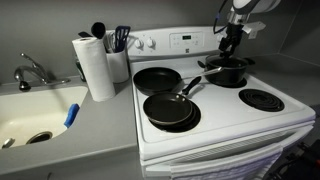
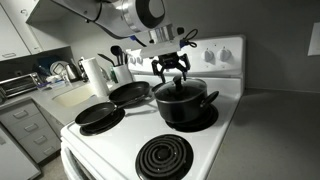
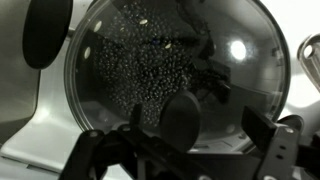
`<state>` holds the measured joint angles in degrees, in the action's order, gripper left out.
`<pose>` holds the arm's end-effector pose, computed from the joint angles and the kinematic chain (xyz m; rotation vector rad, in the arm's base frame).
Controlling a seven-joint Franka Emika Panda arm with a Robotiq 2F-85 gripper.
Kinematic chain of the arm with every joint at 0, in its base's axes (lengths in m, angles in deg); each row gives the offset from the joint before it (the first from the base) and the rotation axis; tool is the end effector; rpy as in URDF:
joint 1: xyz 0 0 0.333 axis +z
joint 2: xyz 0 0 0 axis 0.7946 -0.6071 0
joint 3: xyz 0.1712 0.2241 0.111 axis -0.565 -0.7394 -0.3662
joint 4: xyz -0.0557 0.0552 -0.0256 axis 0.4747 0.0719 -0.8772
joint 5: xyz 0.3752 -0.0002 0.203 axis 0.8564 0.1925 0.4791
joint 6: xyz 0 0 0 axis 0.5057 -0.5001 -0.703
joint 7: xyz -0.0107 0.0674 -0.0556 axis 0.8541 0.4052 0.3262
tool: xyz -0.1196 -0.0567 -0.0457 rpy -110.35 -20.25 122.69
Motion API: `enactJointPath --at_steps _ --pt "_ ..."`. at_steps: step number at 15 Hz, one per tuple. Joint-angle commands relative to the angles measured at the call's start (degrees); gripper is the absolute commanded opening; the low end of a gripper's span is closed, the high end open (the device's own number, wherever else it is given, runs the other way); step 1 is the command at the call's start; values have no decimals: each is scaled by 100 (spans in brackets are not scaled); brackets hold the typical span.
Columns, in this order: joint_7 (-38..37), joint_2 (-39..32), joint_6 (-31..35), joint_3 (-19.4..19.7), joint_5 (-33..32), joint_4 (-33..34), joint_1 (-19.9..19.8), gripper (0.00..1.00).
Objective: Take the lid from the black pot and put it on the stove
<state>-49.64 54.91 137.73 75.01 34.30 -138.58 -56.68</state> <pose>0.6625 -0.0981 0.3752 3.0816 0.1531 0.1837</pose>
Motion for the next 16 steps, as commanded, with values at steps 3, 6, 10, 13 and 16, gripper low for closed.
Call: enactJointPath --at_steps 3,6,10,13,16 --pt "24 -110 -132 13 -182 145 -121 100" --pt "91 -119 -123 -9 -146 187 -146 75" --pt "152 -111 -104 -28 -93 210 -157 52" --pt "178 -106 -95 -31 -94 201 -159 31" --pt "181 -89 -92 -64 -77 187 -142 14"
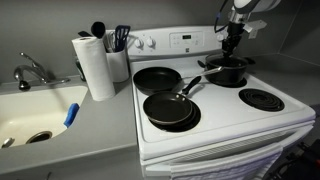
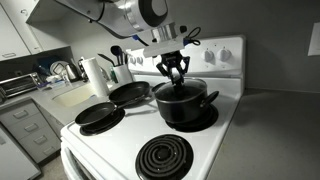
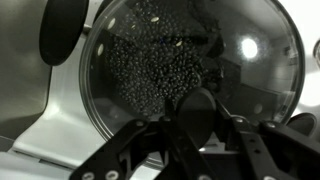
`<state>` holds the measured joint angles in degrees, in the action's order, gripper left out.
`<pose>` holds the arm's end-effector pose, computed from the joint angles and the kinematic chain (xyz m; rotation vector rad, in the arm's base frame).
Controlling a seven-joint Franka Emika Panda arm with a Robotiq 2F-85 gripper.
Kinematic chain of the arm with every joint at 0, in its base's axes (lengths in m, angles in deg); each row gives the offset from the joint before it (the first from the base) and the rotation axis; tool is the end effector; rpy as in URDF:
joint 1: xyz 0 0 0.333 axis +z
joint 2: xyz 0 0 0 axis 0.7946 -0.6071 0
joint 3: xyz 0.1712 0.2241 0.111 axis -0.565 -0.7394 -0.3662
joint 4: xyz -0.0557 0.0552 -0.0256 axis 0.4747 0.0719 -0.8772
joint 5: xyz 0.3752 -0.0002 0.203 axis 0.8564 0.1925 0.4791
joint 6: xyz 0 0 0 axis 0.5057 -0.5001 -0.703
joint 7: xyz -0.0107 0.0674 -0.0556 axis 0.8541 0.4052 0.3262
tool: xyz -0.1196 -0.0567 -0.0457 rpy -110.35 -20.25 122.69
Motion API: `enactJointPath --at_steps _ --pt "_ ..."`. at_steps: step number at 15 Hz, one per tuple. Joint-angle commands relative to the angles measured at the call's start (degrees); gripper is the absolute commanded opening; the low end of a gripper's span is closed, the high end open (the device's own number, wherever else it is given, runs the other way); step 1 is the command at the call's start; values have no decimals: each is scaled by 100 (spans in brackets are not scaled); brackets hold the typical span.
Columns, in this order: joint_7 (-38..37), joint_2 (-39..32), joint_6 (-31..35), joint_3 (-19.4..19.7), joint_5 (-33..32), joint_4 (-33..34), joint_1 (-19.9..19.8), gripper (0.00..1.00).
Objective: Take the lid from the black pot and put it on the stove
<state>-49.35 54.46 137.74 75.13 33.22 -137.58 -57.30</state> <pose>0.6653 -0.1084 0.3791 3.0607 0.1545 0.1910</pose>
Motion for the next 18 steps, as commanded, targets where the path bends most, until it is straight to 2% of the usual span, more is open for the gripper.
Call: enactJointPath --at_steps 1,8,18 --pt "163 -43 -82 -75 34 79 -84 14" --pt "79 39 -256 -22 -130 142 -71 14" --pt "81 83 -481 -4 -733 413 -14 14"
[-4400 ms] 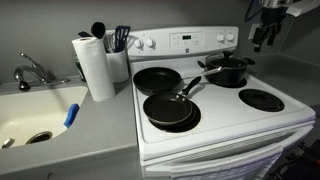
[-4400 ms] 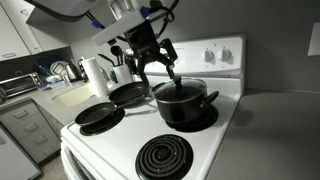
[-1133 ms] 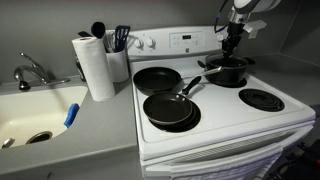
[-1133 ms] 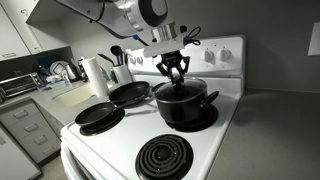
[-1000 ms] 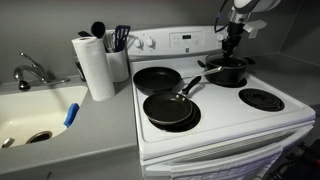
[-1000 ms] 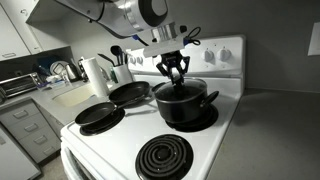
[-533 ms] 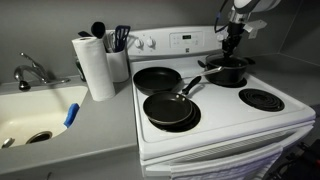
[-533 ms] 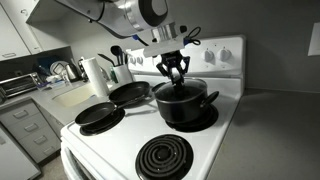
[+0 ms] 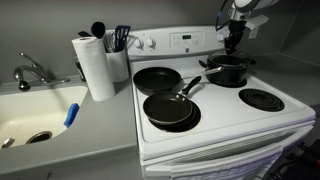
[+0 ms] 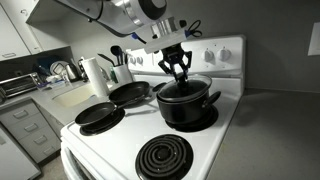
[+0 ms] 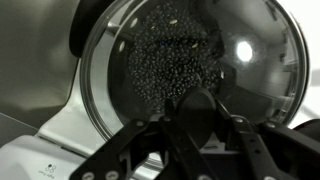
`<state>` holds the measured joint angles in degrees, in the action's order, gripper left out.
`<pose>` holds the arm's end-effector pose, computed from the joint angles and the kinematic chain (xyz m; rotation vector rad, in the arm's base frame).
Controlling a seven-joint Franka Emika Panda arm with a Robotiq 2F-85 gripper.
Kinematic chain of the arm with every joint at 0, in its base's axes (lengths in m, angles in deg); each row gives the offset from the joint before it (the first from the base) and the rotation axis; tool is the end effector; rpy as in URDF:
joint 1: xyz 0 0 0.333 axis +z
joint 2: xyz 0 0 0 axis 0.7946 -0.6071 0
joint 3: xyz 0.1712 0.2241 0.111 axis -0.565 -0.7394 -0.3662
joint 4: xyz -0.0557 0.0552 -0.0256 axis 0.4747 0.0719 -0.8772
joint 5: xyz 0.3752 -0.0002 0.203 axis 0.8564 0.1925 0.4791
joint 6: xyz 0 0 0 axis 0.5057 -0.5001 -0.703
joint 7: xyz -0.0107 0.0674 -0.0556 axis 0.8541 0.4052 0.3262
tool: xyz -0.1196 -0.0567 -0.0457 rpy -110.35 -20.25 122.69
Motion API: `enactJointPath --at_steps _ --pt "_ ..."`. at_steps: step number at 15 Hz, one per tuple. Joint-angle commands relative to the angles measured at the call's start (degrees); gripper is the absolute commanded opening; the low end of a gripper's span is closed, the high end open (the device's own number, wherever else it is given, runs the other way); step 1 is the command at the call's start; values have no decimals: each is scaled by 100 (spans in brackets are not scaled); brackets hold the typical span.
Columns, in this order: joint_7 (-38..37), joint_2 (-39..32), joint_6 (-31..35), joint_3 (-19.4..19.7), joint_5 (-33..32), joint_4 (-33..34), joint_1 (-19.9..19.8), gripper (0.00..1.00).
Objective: Take the lid from the black pot and put it on the stove
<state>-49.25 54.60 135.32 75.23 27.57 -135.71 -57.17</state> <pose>0.6661 -0.1156 0.3941 2.9733 0.2180 0.1478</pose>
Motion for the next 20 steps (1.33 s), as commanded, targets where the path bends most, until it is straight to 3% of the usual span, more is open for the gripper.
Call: enactJointPath --at_steps 1,10,14,20 --pt "66 73 -263 -19 -206 268 -21 14" --pt "-225 543 -1111 -164 -301 307 208 14" --pt "-780 905 -1186 -269 -400 16 412 14" --pt "-2309 1505 -1047 -608 -713 -882 831 14"
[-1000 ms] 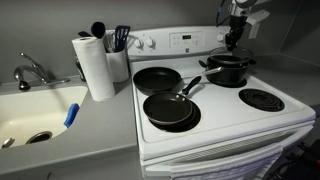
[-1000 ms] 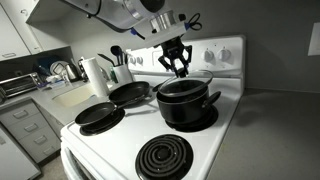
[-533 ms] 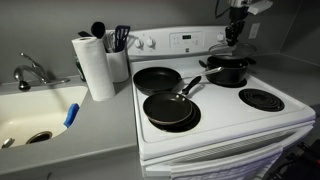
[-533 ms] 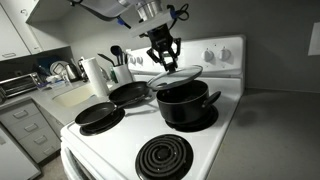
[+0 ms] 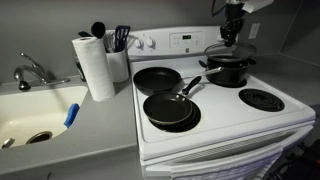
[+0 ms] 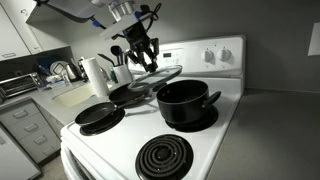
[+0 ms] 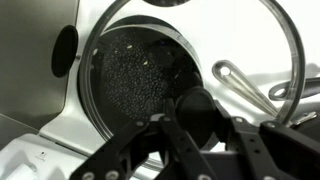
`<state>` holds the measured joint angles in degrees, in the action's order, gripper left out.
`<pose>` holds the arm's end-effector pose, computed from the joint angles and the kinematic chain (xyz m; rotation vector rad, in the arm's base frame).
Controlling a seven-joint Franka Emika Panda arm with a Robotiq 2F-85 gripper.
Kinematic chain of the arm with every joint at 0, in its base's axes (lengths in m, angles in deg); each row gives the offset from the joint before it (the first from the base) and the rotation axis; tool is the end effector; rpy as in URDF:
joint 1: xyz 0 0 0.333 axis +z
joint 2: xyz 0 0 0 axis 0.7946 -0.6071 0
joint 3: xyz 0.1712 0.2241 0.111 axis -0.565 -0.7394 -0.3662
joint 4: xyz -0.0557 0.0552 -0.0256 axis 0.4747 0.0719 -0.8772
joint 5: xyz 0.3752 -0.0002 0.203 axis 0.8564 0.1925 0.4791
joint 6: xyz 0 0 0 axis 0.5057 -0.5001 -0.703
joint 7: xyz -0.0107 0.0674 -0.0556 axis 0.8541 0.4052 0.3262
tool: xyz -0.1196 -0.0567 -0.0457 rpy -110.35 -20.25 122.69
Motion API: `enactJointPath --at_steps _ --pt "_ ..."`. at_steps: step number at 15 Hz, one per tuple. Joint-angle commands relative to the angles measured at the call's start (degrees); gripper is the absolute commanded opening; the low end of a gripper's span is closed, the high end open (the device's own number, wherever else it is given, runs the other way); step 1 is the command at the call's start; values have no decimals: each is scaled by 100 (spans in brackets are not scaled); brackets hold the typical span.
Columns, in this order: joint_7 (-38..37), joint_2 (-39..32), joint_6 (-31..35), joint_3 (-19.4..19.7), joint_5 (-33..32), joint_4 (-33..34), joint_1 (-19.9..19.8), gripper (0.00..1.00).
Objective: Take the lid from the black pot and put it on the stove
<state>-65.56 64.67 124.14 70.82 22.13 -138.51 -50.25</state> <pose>0.6253 -0.0002 0.4644 2.9284 0.0957 0.0994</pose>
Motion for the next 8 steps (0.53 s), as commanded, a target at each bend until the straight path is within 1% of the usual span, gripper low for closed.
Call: enactJointPath --at_steps 1,5,8 --pt "-1036 628 82 -245 -163 -812 209 14" --pt "-2261 1108 380 -520 -28 -1639 362 14" --pt "-2984 1486 1028 -635 115 -2422 345 14"
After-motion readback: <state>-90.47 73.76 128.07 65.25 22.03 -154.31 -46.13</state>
